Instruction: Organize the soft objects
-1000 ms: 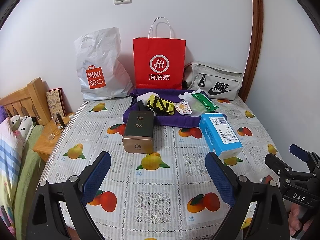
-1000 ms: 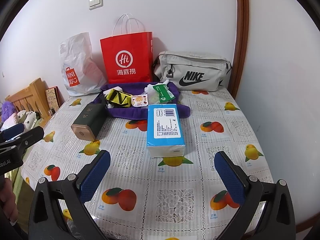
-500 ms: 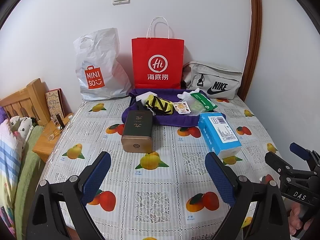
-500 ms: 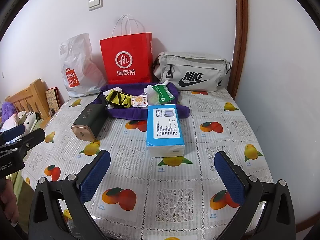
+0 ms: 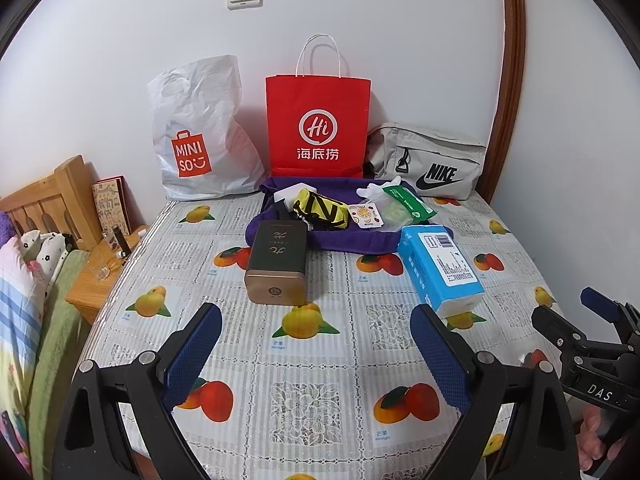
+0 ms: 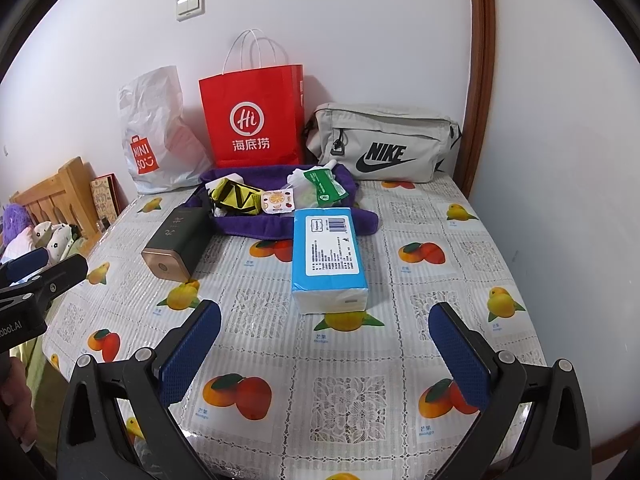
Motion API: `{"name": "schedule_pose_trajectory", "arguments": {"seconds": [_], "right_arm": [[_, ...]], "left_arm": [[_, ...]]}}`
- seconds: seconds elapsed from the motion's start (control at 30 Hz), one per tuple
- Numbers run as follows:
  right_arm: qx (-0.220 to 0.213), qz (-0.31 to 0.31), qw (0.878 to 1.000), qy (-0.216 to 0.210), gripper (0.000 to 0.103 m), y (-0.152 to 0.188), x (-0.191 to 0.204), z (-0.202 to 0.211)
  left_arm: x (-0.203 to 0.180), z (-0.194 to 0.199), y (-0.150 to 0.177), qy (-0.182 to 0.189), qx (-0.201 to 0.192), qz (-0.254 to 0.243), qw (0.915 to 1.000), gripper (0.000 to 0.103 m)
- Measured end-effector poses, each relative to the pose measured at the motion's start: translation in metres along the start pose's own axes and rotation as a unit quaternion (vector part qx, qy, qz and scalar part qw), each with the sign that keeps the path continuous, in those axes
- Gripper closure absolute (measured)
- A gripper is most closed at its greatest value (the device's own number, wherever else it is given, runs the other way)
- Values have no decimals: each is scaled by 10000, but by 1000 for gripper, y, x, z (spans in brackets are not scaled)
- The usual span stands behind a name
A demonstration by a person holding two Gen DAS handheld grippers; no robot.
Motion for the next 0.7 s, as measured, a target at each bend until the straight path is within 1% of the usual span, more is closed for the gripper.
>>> {"name": "schedule_pose_trajectory", "arguments": {"seconds": [0.5,0.7], "right_arm": [[-8,7,10000,0,1,1,0,0],[14,-5,10000,-63,1,3,0,-3]], "left_arm": [[3,1,1,6,0,16,10000,7],[5,-2,1,-22,-9,17,10000,7]]}}
Point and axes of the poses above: each gripper's, at about its wrist camera, not at the fingertips, and z roughly against the way its jaws point, x to its left, y to its underside, the point moved 6 cm from there along -z, roughly the way its jaws point, and after that the axes turned 2 degrees about z, right-handed, at the moved point
